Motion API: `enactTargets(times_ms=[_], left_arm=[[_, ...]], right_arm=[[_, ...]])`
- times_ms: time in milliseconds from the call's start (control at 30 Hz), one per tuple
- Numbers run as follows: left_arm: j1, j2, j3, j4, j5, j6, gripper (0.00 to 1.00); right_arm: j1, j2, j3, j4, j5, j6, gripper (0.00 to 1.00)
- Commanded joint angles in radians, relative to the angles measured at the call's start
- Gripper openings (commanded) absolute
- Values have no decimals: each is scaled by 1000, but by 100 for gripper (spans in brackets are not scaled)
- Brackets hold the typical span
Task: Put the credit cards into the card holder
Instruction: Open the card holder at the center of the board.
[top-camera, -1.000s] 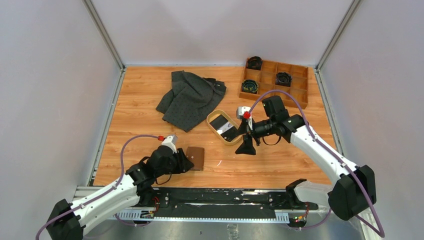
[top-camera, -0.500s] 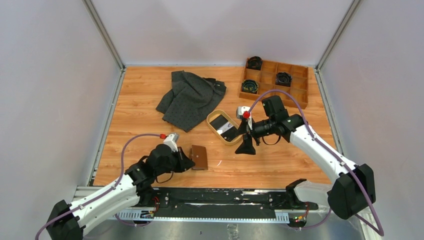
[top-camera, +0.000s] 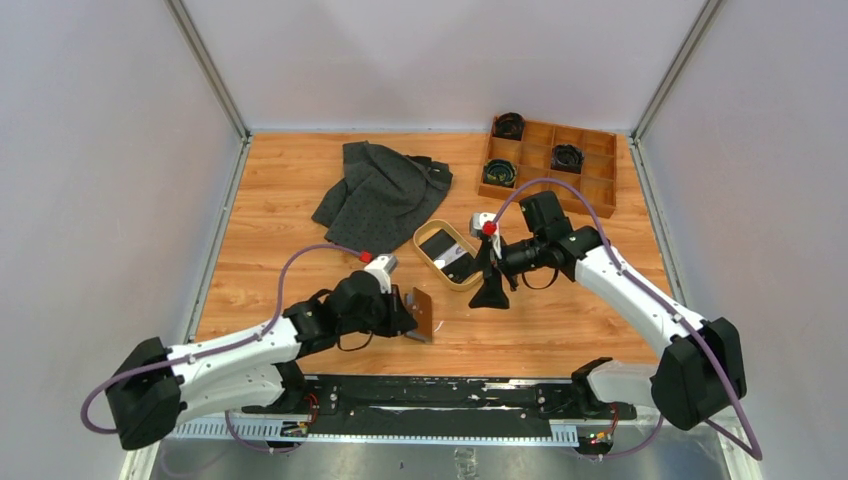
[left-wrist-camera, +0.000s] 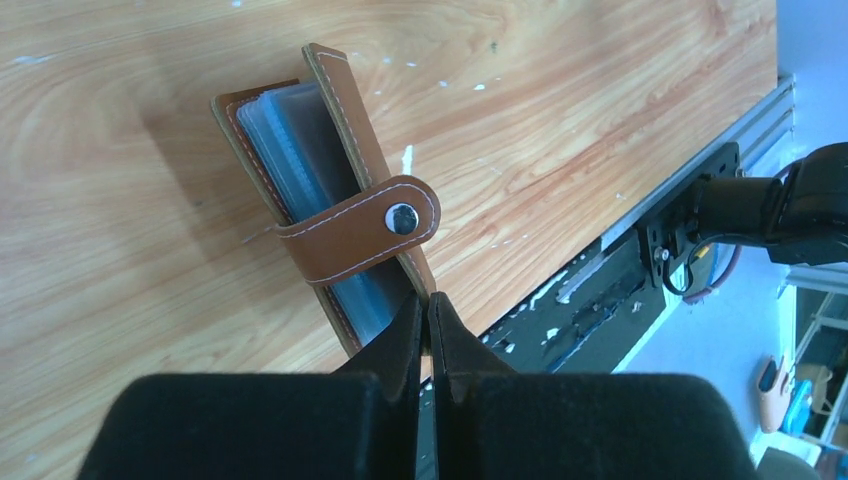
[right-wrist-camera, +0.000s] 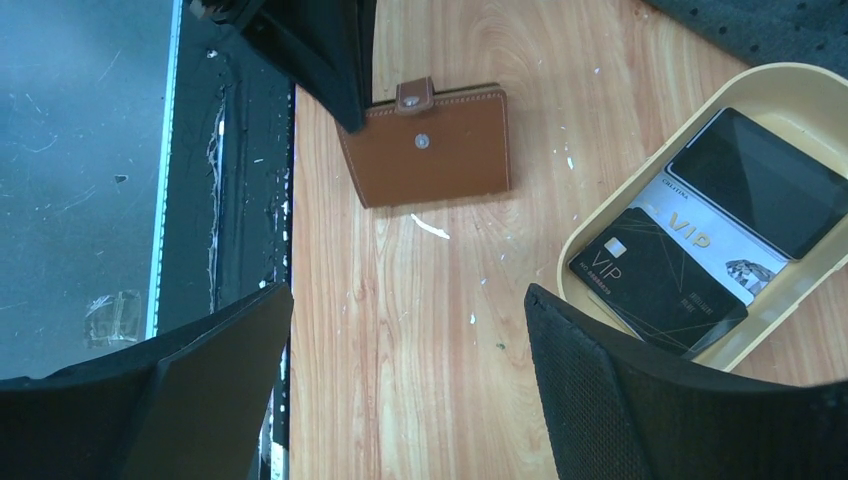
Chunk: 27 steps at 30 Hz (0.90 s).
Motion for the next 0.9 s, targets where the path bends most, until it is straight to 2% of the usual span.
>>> enactTargets(times_ms=[0,167,267,367,467,867], left_arm=[[-69,138,112,75,-54,37,2],[-128,333,217,138,-59,58,7],[-148,429,276,156,-63,69,11],[-163,493,321,163,-78,82,10],[-182,510,341,163,-91,100,0],[-288,450,334,162,-287,112,0]], right_arm=[[-14,20,2,2,-3,15,90],[-14,42,-6,28,10,63,90],[-14,82,-15,75,58,150,89],[-14,139,-14,116,130,280,85],[-13,184,-4,135,200,371,83],[-12,176,-40,217,360,800,76]])
